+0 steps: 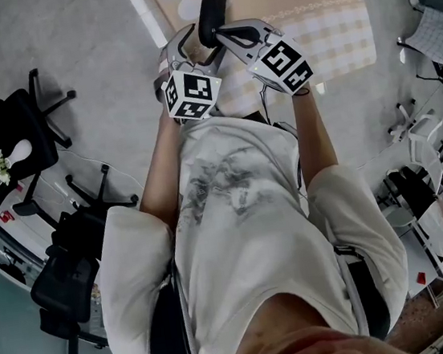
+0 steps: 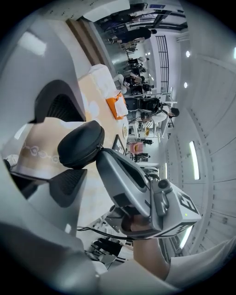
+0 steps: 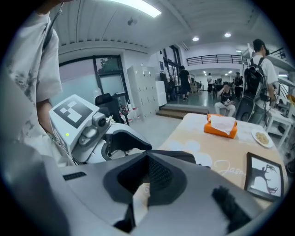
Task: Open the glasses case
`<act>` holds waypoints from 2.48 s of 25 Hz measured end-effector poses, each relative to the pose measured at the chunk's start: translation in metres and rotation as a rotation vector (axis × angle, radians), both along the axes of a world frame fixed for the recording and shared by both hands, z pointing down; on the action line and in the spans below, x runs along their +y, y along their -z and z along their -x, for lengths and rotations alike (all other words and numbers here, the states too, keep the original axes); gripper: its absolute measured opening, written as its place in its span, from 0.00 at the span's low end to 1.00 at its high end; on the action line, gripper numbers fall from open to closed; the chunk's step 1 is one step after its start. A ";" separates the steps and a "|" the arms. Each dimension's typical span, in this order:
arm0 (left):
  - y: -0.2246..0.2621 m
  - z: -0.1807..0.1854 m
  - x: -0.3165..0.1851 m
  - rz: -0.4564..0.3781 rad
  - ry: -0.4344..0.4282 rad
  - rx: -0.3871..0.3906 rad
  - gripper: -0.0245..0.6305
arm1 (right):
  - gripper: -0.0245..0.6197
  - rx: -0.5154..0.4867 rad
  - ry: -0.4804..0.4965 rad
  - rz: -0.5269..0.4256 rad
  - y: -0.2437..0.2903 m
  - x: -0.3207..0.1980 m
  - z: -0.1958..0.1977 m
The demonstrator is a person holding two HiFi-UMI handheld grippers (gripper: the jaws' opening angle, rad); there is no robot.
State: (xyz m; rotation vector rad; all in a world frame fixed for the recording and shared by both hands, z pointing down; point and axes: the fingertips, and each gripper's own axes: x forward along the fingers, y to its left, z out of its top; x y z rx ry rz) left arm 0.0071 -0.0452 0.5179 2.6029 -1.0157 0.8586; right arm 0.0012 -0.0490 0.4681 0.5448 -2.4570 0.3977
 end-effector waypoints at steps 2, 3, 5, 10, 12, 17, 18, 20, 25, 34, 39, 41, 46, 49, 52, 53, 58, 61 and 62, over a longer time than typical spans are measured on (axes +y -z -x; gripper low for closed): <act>0.003 -0.020 -0.009 0.007 0.004 0.002 0.55 | 0.06 -0.021 -0.034 0.017 0.004 -0.009 -0.018; 0.005 -0.035 -0.015 0.012 0.004 0.005 0.56 | 0.06 -0.033 -0.053 0.026 0.006 -0.015 -0.031; 0.010 -0.059 -0.025 0.019 0.003 0.005 0.57 | 0.06 -0.056 -0.081 0.043 0.009 -0.024 -0.053; -0.003 -0.028 -0.021 0.030 0.053 -0.047 0.56 | 0.06 -0.069 -0.100 0.056 0.006 -0.013 -0.024; -0.003 -0.023 -0.020 0.025 0.054 -0.059 0.50 | 0.06 -0.069 -0.103 0.057 0.007 -0.012 -0.022; -0.003 -0.019 -0.012 0.044 0.028 -0.045 0.48 | 0.06 -0.045 -0.094 0.039 0.006 -0.009 -0.021; -0.004 -0.007 -0.006 0.048 0.026 -0.038 0.48 | 0.06 -0.037 -0.090 0.035 0.005 -0.004 -0.010; -0.004 0.005 -0.001 0.061 0.024 -0.020 0.47 | 0.06 -0.031 -0.084 0.031 0.004 0.000 0.003; -0.002 -0.010 -0.007 0.077 -0.002 0.001 0.47 | 0.06 -0.032 -0.080 0.038 0.005 -0.009 -0.015; -0.005 0.021 0.010 0.073 -0.034 0.020 0.47 | 0.06 -0.013 -0.075 0.056 -0.003 -0.001 0.012; -0.005 0.008 0.006 0.086 -0.047 0.022 0.47 | 0.06 -0.008 -0.074 0.066 -0.005 -0.009 -0.003; -0.007 0.018 0.011 0.091 -0.050 0.029 0.47 | 0.06 -0.007 -0.074 0.069 -0.007 -0.007 0.005; -0.009 0.014 0.010 0.111 -0.054 0.052 0.47 | 0.06 -0.010 -0.080 0.077 -0.010 -0.012 -0.002; -0.003 -0.018 -0.005 0.125 -0.056 0.061 0.47 | 0.06 -0.015 -0.087 0.080 -0.004 -0.028 -0.035; -0.006 0.002 0.002 0.129 -0.056 0.067 0.47 | 0.06 -0.007 -0.090 0.077 -0.008 -0.023 -0.016; -0.007 0.007 0.004 0.130 -0.056 0.068 0.47 | 0.06 -0.005 -0.091 0.076 -0.010 -0.022 -0.011; -0.004 -0.014 -0.004 0.133 -0.063 0.065 0.47 | 0.06 0.002 -0.106 0.074 -0.009 -0.035 -0.036; -0.006 -0.005 -0.001 0.132 -0.062 0.066 0.47 | 0.06 0.008 -0.108 0.072 -0.012 -0.034 -0.029; -0.007 -0.001 0.001 0.133 -0.062 0.067 0.47 | 0.06 0.011 -0.110 0.071 -0.014 -0.033 -0.025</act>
